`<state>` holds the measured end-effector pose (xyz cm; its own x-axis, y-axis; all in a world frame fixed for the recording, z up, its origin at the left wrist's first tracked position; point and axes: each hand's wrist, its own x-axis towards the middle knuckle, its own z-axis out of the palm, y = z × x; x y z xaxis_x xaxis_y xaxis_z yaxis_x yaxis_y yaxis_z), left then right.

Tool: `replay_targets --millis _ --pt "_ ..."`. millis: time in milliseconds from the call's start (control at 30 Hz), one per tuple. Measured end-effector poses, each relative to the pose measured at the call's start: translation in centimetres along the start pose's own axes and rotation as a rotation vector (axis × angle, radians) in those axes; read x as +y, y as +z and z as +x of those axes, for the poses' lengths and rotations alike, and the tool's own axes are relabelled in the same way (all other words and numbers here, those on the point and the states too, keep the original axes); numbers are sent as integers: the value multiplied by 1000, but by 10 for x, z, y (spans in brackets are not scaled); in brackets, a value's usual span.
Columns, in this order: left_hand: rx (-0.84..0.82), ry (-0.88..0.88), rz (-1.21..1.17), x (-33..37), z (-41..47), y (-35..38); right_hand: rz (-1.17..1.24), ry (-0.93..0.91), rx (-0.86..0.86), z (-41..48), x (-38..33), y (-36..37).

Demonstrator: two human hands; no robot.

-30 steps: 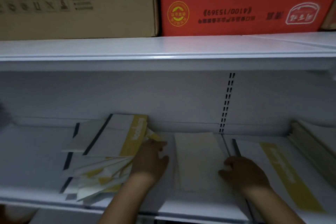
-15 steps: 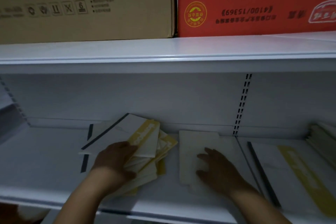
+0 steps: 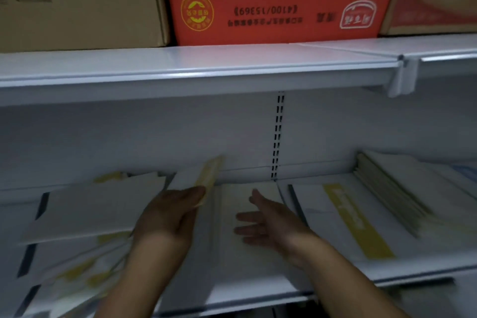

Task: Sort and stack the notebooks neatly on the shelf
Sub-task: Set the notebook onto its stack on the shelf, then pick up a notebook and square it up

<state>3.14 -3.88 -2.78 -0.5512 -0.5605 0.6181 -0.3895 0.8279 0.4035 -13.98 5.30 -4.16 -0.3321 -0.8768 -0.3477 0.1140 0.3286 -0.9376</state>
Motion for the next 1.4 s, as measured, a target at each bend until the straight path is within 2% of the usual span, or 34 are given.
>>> replay_targets --millis 33,67,200,333,400,500,633,700,800,900,967,1067,1167,1267,1400 --pt "-80 75 -46 17 1 18 210 -5 12 -3 -4 -7" --pt "-167 148 -87 35 1 37 264 -34 56 -6 -5 -19" --pt "-461 328 -56 79 -6 99 162 -101 358 -21 11 -87" --pt "-568 371 -70 93 0 143 86 -53 427 -34 28 -146" --pt "-626 370 -59 103 2 162 -115 -36 508 -34 34 -161" --pt "-795 312 -18 119 9 182 -664 54 673 -24 46 -176" --pt "-844 202 -10 124 13 188 -1121 176 578 -11 59 -177" --pt "-792 159 -67 116 14 177 -1203 77 582 -6 57 -169" --pt "-669 67 -74 83 17 149 -972 -147 543 6 44 -133" --pt "-564 -32 44 37 16 107 -853 -310 392 24 27 -76" --pt "-487 -94 128 8 12 74 -821 -352 270 35 18 -33" --pt "-398 -184 194 -35 2 19 -704 -330 61 53 9 31" --pt "-288 -403 232 -74 -11 -27 -382 -209 -78 61 3 85" --pt "-313 -528 422 -100 -28 -47 -194 -22 -81 66 3 119" --pt "-285 -458 349 -101 -43 -43 -53 75 -26 72 0 127"
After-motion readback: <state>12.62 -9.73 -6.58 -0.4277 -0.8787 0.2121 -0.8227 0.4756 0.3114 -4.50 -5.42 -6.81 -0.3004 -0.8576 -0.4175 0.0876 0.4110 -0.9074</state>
